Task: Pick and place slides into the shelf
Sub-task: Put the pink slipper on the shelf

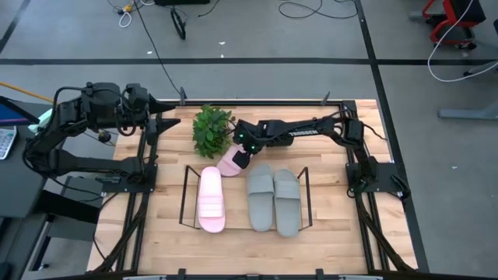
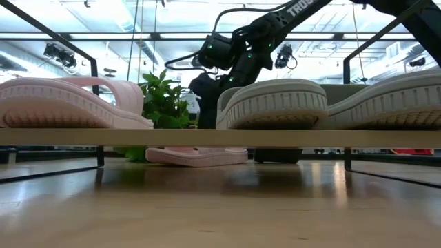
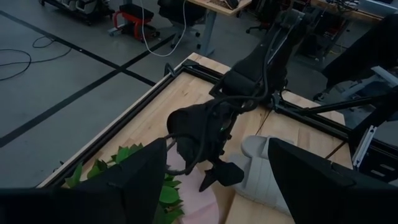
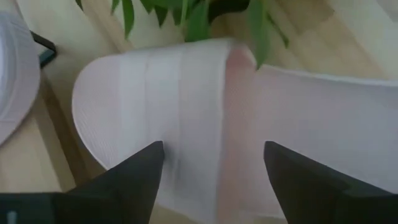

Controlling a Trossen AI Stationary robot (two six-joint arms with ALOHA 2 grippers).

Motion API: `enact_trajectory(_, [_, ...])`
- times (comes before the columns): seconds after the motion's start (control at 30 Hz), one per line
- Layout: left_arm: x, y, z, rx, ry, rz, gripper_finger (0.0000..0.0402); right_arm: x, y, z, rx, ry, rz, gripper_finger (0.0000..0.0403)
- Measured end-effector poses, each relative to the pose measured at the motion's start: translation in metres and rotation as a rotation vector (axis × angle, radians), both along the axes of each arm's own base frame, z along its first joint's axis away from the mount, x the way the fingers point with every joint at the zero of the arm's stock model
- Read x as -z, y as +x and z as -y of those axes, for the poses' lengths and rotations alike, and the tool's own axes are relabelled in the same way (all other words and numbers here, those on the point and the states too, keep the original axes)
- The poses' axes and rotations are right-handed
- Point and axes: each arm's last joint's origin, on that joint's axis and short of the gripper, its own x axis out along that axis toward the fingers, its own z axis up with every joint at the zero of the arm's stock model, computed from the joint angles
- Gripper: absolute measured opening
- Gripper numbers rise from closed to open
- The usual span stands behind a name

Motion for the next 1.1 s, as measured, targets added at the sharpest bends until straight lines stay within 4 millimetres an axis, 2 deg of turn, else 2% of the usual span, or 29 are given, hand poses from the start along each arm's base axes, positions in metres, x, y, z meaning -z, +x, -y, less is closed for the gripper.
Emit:
enact_trajectory(0.1, [0.0,0.0,0.0,0.0,0.0,0.0,0.0286,0.006,0.002,-0.002,0.017,0.014,-0.004,0.0268])
enact_trajectory(0.17, [0.0,0.0,0.0,0.001,0.001,0.0,0.0286,0.007,0.002,-0.003,0.044,0.033,-0.008,0.0238])
enact_trajectory(0.27, [0.0,0.0,0.0,0.001,0.002,-0.002,0.0286,0.007,0.002,-0.003,0.045,0.043,-0.011,0.0159])
enact_trajectory(0.37, [0.0,0.0,0.0,0.001,0.003,-0.003,0.0286,0.005,0.002,-0.004,0.042,0.044,-0.008,0.0055])
enact_trajectory(0.4, [0.0,0.0,0.0,0.001,0.003,-0.003,0.0286,0.005,0.002,-0.004,0.04,0.046,-0.008,0.0029])
enact_trajectory(0.43, [0.0,0.0,0.0,0.001,0.003,-0.004,0.0286,0.005,0.002,-0.004,0.04,0.048,-0.009,0.0018])
enact_trajectory(0.7, [0.001,0.0,0.0,0.002,0.004,-0.009,0.0286,0.003,0.002,-0.004,0.076,0.06,-0.009,0.0009])
enact_trajectory(0.93, [0.001,0.0,0.0,0.002,0.004,-0.01,0.0286,-0.01,0.009,-0.002,0.063,0.04,0.029,0.0009])
enact_trajectory(1.1, [0.001,0.0,0.0,0.002,0.004,-0.01,0.0286,-0.014,0.008,-0.002,0.06,0.042,-0.013,0.0009])
